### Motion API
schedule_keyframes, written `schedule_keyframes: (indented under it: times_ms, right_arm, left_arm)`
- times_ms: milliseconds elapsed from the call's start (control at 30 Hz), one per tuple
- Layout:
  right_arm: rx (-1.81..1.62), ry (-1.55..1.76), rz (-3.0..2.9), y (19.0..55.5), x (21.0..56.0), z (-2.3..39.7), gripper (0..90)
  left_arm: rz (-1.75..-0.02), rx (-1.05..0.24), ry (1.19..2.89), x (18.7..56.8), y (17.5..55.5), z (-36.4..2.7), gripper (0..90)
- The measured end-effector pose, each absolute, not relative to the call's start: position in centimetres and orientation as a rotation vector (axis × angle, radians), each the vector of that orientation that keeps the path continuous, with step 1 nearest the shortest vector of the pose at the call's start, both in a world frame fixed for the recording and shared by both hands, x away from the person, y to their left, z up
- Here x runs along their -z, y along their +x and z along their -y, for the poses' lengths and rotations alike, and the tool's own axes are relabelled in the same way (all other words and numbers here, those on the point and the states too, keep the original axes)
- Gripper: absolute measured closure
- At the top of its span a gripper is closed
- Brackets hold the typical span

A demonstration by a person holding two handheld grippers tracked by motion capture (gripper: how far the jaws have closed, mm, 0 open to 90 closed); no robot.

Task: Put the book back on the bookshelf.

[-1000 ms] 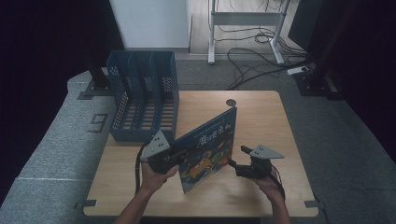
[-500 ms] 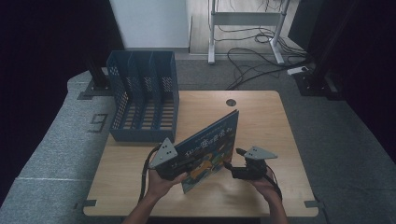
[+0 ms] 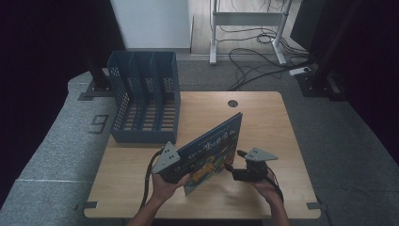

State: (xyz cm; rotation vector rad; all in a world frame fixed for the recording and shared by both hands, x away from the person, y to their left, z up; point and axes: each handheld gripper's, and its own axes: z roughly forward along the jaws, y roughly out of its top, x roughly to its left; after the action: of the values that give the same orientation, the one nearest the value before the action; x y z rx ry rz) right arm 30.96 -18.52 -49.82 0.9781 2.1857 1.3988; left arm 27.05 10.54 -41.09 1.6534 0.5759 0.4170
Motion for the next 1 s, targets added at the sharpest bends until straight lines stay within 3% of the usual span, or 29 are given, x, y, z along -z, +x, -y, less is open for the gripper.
schedule_keyframes:
  times_ms: [133,233,467,667,1000]
  right_arm:
    - [-1.401,0.982,-2.172,31.0,49.8,18.7,23.3]
    - [-1.399,0.984,-2.174,31.0,49.8,18.6,23.3]
    - [-1.392,0.982,-2.184,31.0,49.8,18.5,23.3]
    - [-1.404,0.983,-2.153,30.9,49.6,18.9,23.9]
    - [-1.423,1.003,-2.106,30.8,49.3,19.8,24.3]
  left_arm:
    - [-0.570,-0.401,1.653,41.1,27.2,-10.5,79.6]
    - [-0.559,-0.393,1.643,41.2,27.2,-10.3,71.4]
    - [-0.542,-0.426,1.616,41.4,26.9,-9.8,80.0]
    - [-0.534,-0.464,1.609,41.5,26.7,-9.6,81.7]
    - [-0.572,-0.384,1.571,40.7,27.3,-10.4,82.3]
